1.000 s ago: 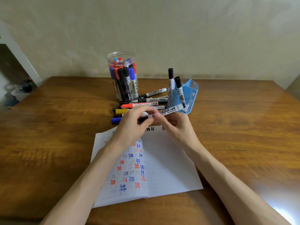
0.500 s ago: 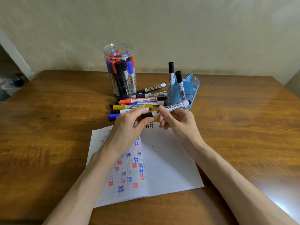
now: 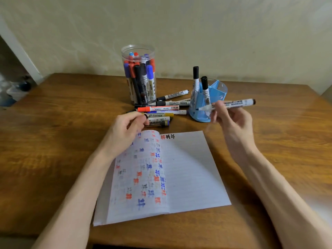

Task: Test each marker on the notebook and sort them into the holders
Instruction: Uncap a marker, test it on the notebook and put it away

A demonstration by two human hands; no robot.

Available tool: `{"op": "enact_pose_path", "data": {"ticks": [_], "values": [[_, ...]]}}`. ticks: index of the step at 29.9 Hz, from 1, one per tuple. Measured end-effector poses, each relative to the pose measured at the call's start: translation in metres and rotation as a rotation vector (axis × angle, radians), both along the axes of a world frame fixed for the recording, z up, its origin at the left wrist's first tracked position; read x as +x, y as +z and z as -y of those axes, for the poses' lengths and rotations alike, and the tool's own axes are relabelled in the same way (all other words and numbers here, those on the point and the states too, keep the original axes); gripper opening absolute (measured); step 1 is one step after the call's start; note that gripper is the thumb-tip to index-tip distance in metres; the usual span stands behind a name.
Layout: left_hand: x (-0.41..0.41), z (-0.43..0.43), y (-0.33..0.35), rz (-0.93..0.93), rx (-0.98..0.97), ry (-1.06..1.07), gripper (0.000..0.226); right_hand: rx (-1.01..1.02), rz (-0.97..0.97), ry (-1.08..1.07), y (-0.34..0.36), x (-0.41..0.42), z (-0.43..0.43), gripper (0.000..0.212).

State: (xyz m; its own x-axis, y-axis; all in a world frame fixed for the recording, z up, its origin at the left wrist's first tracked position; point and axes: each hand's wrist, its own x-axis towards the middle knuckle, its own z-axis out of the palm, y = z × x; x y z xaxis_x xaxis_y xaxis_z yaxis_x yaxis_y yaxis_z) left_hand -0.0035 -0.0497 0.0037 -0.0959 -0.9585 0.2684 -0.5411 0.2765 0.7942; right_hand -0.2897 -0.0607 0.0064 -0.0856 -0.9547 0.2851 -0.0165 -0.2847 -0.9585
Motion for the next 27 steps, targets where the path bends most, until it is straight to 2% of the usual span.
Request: {"op": "enact_pose_path", "data": {"ticks": [5, 14, 19, 27], "values": [[-0.016, -0.001, 0.000, -0.038, -0.048, -0.028, 0.020, 0.092, -0.096, 0.083, -0.005, 0.022, -0.001, 0.013], [-0.022, -0.004, -0.007, -0.013, -0.059, -0.037, 0.023, 0.103, -0.284, 0.065, -0.018, 0.032, 0.006, 0.005], [-0.024, -0.003, -0.014, 0.112, -0.099, -0.036, 0.026, 0.058, -0.401, 0.020, -0.027, 0.041, 0.011, 0.005], [-0.022, -0.002, -0.017, 0.192, -0.120, -0.007, 0.028, 0.050, -0.422, -0.023, -0.033, 0.042, 0.011, 0.005]]}}
